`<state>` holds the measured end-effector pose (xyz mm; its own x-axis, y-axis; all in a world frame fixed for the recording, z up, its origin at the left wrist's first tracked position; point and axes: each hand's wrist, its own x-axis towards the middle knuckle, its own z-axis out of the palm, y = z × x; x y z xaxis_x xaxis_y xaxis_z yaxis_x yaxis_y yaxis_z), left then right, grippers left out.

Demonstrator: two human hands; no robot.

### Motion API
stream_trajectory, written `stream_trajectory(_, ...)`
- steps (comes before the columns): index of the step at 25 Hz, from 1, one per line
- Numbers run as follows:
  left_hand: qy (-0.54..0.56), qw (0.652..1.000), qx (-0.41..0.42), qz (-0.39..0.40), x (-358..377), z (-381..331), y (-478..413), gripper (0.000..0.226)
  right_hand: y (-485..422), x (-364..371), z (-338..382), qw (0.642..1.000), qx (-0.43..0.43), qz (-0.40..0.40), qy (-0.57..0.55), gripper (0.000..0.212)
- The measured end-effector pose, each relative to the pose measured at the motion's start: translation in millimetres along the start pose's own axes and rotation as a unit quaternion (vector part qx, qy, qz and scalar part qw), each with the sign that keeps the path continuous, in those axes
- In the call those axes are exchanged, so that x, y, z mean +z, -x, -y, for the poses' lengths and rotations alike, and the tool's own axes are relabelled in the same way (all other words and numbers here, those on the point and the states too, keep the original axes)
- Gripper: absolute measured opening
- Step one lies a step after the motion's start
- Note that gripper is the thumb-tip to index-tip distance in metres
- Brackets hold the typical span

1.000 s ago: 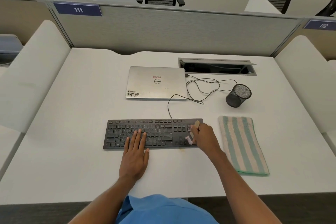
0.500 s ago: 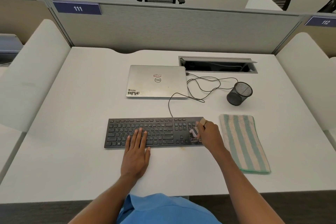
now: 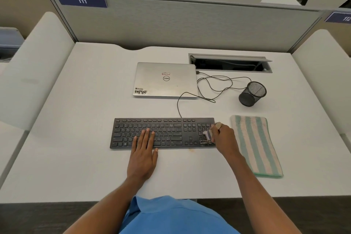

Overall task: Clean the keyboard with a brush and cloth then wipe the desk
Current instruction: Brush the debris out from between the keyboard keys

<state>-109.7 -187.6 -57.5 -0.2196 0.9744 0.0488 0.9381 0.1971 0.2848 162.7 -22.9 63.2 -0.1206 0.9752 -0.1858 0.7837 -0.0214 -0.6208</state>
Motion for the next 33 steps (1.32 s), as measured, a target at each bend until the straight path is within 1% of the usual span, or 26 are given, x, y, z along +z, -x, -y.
stream_trajectory(2, 0.002, 1.0, 0.0, 0.0, -1, 0, 0, 0.066, -5, -5, -1, 1.0, 0.015, 0.014, 0.014, 0.043)
stream_trajectory(6, 0.007, 1.0, 0.001, -0.001, -1, -1, 0, 0.066, -6, -9, 4, 1.0, -0.009, -0.025, -0.017, 0.044)
stream_trajectory(12, 0.005, 1.0, 0.0, 0.0, -1, 0, 0, 0.066, -6, -12, -5, 0.999, 0.009, 0.033, 0.002, 0.042)
stream_trajectory(16, 0.003, 1.0, -0.001, 0.0, 0, -1, 0, 0.066, -13, -20, 2, 0.999, 0.003, -0.03, -0.026, 0.044)
stream_trajectory(17, 0.001, 1.0, -0.001, -0.001, 0, 0, 0, 0.066, -11, -19, 3, 0.999, 0.003, -0.034, -0.027, 0.044)
stream_trajectory(22, 0.002, 1.0, 0.0, 0.0, 0, 0, 0, 0.066, -5, -21, -4, 0.999, 0.004, 0.034, 0.009, 0.038)
stream_trajectory(24, 0.002, 1.0, -0.001, 0.0, 1, 0, 0, 0.066, -10, -27, -1, 0.999, 0.009, 0.03, 0.004, 0.037)
stream_trajectory(26, 0.001, 1.0, 0.0, 0.0, 1, 0, 1, 0.066, -13, -28, 4, 1.0, 0.006, -0.004, -0.019, 0.037)
stream_trajectory(28, 0.001, 1.0, 0.0, -0.001, 0, 0, 0, 0.066, -10, -24, 7, 0.999, 0.001, -0.021, -0.033, 0.038)
stream_trajectory(30, 0.001, 1.0, 0.001, 0.0, 0, 0, 0, 0.066, -4, -19, 4, 1.0, -0.003, -0.013, -0.018, 0.04)
stream_trajectory(33, 0.004, 1.0, 0.0, -0.003, 0, 0, 0, 0.066, -8, -22, 0, 1.0, 0.007, 0.027, 0.004, 0.044)
